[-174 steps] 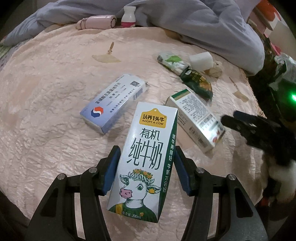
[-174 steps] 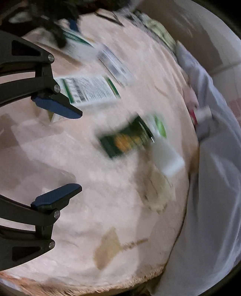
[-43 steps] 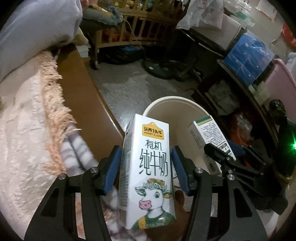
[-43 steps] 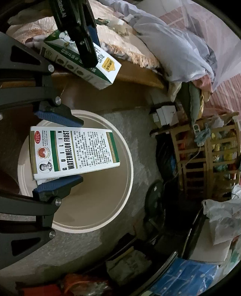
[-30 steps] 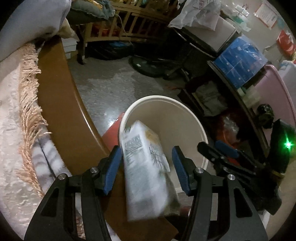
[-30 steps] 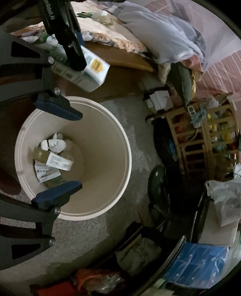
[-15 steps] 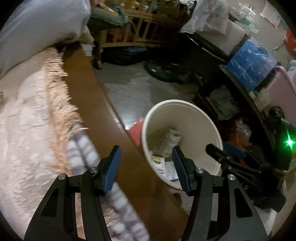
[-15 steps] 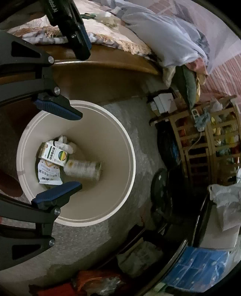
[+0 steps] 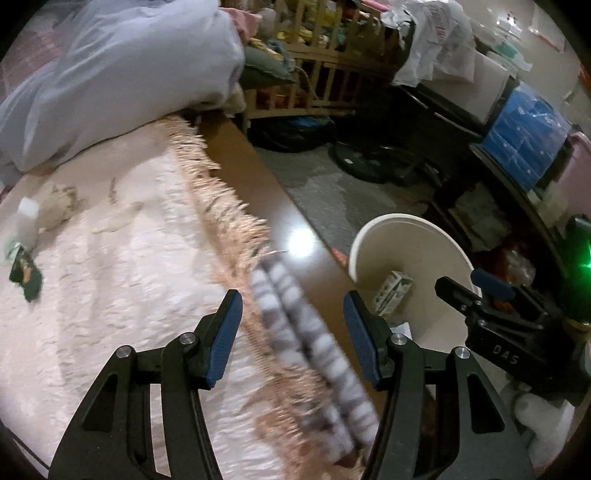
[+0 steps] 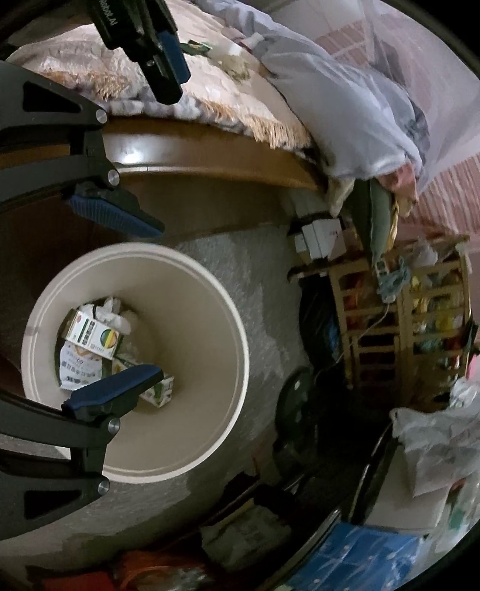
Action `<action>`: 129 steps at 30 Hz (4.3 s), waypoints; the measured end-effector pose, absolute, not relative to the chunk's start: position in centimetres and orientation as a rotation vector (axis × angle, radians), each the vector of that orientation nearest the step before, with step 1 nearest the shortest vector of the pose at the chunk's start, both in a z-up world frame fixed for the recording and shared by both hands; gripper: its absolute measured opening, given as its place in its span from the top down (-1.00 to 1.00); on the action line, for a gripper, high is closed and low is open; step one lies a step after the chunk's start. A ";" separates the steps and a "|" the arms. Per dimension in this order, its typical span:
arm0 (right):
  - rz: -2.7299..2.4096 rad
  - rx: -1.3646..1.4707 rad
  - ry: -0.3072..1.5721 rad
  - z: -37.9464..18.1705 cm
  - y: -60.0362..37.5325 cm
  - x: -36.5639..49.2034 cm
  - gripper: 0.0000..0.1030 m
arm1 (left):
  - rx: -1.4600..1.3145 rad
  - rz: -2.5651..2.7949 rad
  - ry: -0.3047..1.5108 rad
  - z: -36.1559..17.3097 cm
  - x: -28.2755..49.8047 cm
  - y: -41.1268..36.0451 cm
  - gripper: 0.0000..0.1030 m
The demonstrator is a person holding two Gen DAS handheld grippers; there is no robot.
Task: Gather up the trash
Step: 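Swing both tools back toward the trash on the bed, then grasp the blue-white medicine box with the left gripper while right grasps the green snack wrapper, then carry the medicine box and snack wrapper over the white bucket with both tools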
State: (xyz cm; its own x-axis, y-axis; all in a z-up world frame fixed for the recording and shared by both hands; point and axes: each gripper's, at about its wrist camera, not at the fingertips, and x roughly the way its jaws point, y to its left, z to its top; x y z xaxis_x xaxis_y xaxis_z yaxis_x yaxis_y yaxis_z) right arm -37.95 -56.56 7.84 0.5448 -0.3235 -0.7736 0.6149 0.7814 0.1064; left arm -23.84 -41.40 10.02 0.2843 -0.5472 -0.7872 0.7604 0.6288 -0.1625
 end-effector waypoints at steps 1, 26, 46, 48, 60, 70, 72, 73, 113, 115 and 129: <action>-0.565 0.388 0.819 7.9 -56.4 -37.8 -0.34 | 0.261 -0.876 0.927 10.1 -23.6 -40.8 -0.08; -0.285 0.169 0.762 9.1 -46.5 -32.1 -0.34 | 0.244 -0.649 0.853 11.1 -20.5 -29.2 -0.08; 0.028 0.180 0.865 8.3 -33.9 -23.5 -0.34 | 0.075 -0.417 0.957 9.6 -13.1 -12.7 -0.08; 0.042 0.173 0.869 8.2 -33.0 -22.5 -0.34 | 0.058 -0.392 0.957 9.5 -12.6 -11.3 -0.08; 0.100 0.158 0.902 7.9 -29.0 -18.5 -0.34 | 0.014 -0.360 0.992 8.4 -10.2 -5.4 -0.08; 0.130 0.152 0.942 7.3 -27.3 -12.9 -0.35 | -0.005 -0.423 1.036 6.9 -6.6 -2.7 -0.08; 0.133 0.156 0.953 7.0 -27.2 -11.7 -0.36 | 0.021 -0.434 1.034 6.8 -5.7 -3.0 -0.08; 0.135 0.157 0.959 6.8 -27.1 -11.1 -0.36 | 0.036 -0.437 1.032 6.7 -5.3 -3.1 -0.08; 0.122 0.101 0.912 7.1 -28.3 -12.6 0.71 | 0.055 -0.502 1.076 7.6 -6.9 -9.9 0.10; 0.114 0.117 0.903 7.5 -28.8 -14.2 0.71 | 0.060 -0.515 1.063 8.1 -7.9 -10.7 0.10; 0.014 0.146 0.842 10.5 -33.0 -22.3 0.71 | 0.120 -0.623 0.982 11.1 -14.4 -17.7 0.10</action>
State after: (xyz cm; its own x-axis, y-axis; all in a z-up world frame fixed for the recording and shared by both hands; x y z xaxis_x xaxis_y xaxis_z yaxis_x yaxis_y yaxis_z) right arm -22.28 -33.02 10.52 0.6668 0.0698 -0.7419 0.0459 0.9899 0.1344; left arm -14.42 -17.74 11.15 0.3975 -0.4378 -0.8064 0.5428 0.8208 -0.1780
